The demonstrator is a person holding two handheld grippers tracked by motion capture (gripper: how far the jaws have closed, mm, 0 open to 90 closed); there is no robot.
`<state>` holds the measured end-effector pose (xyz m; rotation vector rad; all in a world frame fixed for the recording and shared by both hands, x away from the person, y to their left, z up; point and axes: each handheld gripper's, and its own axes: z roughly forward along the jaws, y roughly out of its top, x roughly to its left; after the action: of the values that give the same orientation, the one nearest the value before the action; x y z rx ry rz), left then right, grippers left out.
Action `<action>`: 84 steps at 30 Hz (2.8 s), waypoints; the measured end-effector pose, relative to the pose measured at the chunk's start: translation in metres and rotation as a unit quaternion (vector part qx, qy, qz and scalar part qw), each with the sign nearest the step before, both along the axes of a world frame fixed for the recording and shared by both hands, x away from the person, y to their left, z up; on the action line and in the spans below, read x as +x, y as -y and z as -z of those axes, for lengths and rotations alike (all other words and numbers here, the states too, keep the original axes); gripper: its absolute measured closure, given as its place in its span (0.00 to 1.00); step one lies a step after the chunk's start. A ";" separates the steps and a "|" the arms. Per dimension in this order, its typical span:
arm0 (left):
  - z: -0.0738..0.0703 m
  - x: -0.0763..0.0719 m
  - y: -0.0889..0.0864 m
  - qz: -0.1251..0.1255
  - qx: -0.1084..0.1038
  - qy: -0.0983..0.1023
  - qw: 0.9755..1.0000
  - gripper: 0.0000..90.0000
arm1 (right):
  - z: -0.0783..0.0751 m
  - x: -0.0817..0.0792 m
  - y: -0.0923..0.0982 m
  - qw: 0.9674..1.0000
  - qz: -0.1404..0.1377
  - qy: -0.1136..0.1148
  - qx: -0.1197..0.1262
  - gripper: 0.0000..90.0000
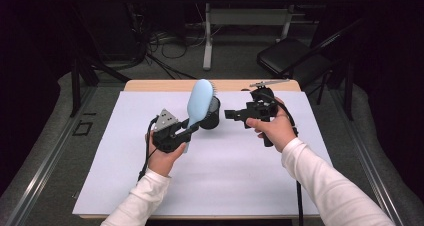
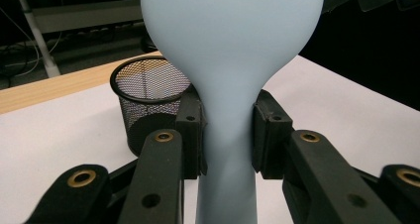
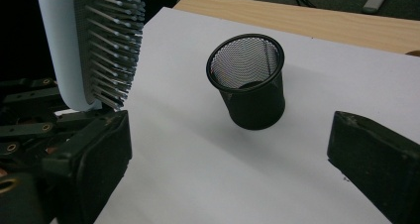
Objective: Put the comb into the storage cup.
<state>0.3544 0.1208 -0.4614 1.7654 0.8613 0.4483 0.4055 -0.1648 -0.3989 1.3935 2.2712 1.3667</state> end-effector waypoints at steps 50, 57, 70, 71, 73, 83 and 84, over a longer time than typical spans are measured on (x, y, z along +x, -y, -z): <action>0.010 -0.004 0.014 0.010 0.015 0.001 1.000 0.77 | -0.014 0.013 -0.039 0.998 -0.042 -0.035 0.025 0.00; 0.011 -0.006 0.018 0.017 0.013 0.001 1.000 0.77 | -0.014 0.014 -0.039 0.998 -0.044 -0.038 0.032 0.00; 0.011 -0.010 0.024 0.026 0.018 0.005 0.999 0.77 | -0.012 0.016 -0.039 0.997 -0.052 -0.041 0.038 0.00; 0.011 -0.010 0.024 0.027 0.018 0.004 0.999 0.77 | -0.012 0.016 -0.039 0.997 -0.053 -0.042 0.038 0.00; 0.011 -0.010 0.025 0.029 0.018 0.005 0.999 0.77 | -0.011 0.016 -0.040 0.997 -0.056 -0.043 0.038 0.00; 0.011 -0.011 0.026 0.030 0.017 0.005 0.999 0.77 | -0.010 0.018 -0.041 0.996 -0.057 -0.051 0.041 0.02; 0.011 -0.011 0.026 0.030 0.016 0.005 0.999 0.77 | -0.010 0.018 -0.041 0.996 -0.057 -0.053 0.042 0.02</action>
<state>0.3433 0.0945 -0.4727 1.8130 0.7952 0.4327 0.4233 -0.1242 -0.3893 1.4128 2.4212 1.4731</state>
